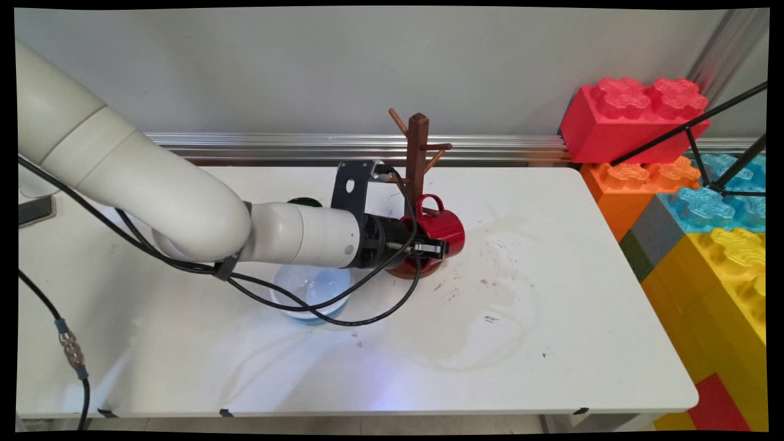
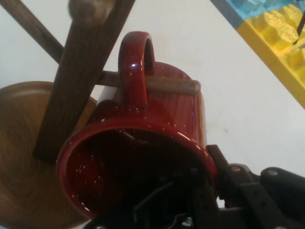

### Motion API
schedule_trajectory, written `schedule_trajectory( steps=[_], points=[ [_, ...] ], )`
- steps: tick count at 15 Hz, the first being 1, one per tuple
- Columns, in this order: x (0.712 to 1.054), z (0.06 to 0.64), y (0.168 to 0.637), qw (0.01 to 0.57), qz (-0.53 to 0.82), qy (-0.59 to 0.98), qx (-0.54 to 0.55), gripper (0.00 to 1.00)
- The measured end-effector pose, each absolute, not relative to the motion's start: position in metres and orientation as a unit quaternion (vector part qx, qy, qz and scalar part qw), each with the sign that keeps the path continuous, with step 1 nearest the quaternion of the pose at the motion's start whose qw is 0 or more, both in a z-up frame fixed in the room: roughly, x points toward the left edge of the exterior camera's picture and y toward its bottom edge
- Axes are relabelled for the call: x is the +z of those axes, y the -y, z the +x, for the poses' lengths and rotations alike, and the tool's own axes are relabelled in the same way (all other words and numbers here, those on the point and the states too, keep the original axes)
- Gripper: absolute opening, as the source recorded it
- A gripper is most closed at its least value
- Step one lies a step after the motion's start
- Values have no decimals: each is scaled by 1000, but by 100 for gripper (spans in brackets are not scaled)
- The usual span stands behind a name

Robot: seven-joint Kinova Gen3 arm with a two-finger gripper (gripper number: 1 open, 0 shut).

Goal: Place the picked object on the table

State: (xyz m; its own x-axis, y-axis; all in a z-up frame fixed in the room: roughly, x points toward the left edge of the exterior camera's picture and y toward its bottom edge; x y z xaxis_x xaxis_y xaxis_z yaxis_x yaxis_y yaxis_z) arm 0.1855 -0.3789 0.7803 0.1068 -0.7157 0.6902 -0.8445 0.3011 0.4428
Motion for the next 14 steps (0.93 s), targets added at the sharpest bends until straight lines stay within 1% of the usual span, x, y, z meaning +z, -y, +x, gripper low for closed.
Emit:
schedule_trajectory(
  steps=[8, 14],
  points=[
    [791, 182, 366, 466, 574, 671, 55, 0],
    [808, 166, 350, 482, 558, 675, 33, 0]
  ],
)
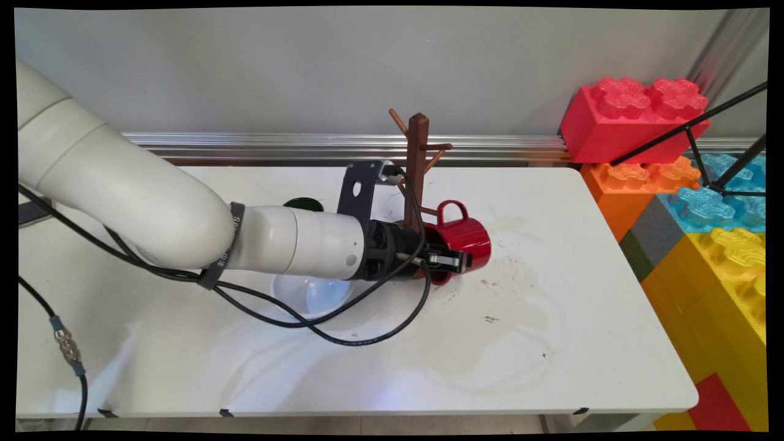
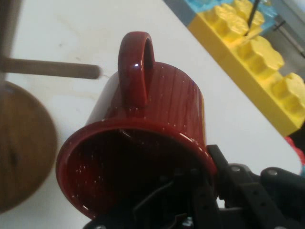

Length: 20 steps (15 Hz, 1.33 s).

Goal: Place the picked object on the table

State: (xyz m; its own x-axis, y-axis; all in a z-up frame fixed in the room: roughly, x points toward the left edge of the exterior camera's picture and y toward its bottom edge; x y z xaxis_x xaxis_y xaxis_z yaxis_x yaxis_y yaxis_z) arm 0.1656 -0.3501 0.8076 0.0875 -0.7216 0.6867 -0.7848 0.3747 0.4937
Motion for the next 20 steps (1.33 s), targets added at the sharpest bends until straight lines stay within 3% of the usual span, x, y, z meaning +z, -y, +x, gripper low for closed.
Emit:
schedule_trajectory(
  steps=[9, 20],
  points=[
    [826, 158, 332, 480, 535, 695, 17, 0],
    [873, 181, 317, 425, 469, 773, 37, 0]
  ],
)
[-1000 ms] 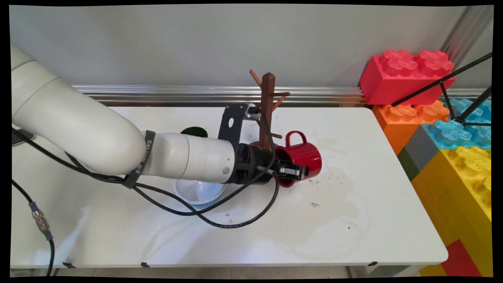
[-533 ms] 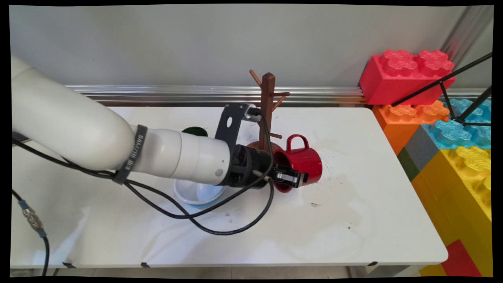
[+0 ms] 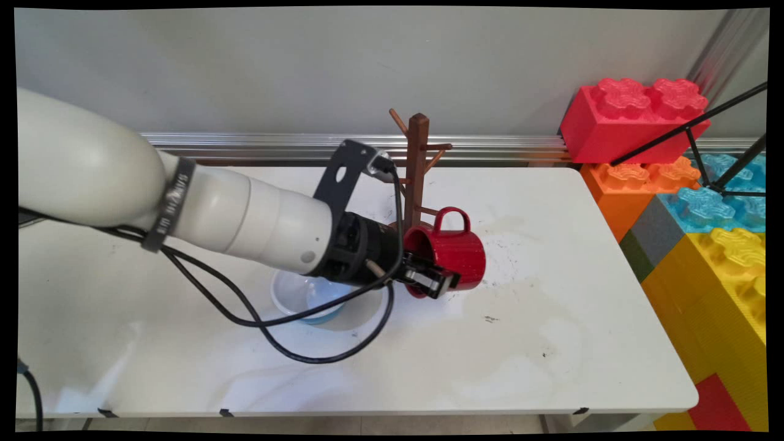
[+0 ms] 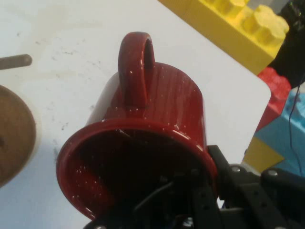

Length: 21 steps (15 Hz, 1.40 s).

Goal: Place the picked object on the table

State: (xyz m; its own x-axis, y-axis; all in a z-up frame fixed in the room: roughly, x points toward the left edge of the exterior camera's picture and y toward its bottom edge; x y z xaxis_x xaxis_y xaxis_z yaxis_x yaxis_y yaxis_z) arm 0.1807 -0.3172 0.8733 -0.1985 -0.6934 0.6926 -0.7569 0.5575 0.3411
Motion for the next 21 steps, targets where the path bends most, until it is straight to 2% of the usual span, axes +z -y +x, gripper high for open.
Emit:
schedule_trajectory(
  steps=[10, 21],
  points=[
    [915, 196, 320, 374, 392, 838, 62, 0],
    [940, 189, 335, 292, 351, 888, 57, 0]
  ],
)
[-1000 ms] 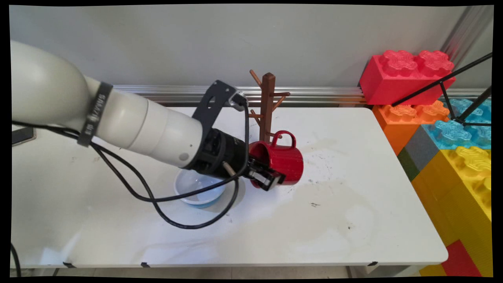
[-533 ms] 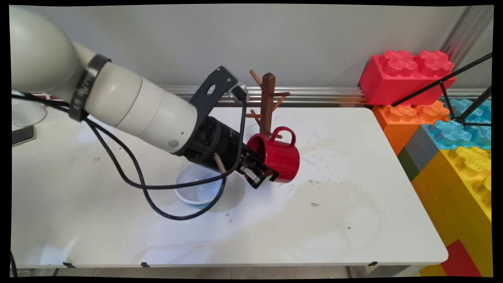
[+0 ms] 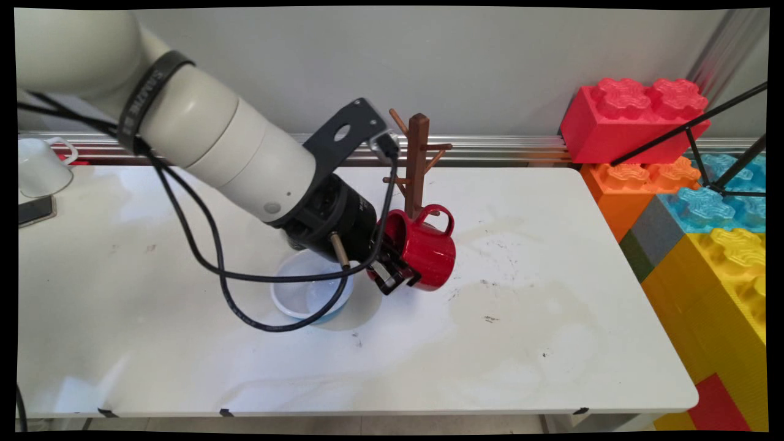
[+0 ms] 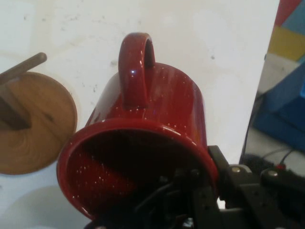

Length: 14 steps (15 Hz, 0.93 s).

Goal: Place the picked object on the table

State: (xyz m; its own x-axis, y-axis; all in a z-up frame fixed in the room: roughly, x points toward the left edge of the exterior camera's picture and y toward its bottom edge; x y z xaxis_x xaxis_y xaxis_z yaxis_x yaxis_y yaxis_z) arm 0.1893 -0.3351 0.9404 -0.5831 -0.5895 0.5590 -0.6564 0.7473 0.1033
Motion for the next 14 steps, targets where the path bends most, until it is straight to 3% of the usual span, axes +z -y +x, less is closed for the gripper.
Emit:
schedule_trajectory(
  steps=[14],
  points=[
    [926, 135, 369, 156, 315, 935, 51, 0]
  ],
)
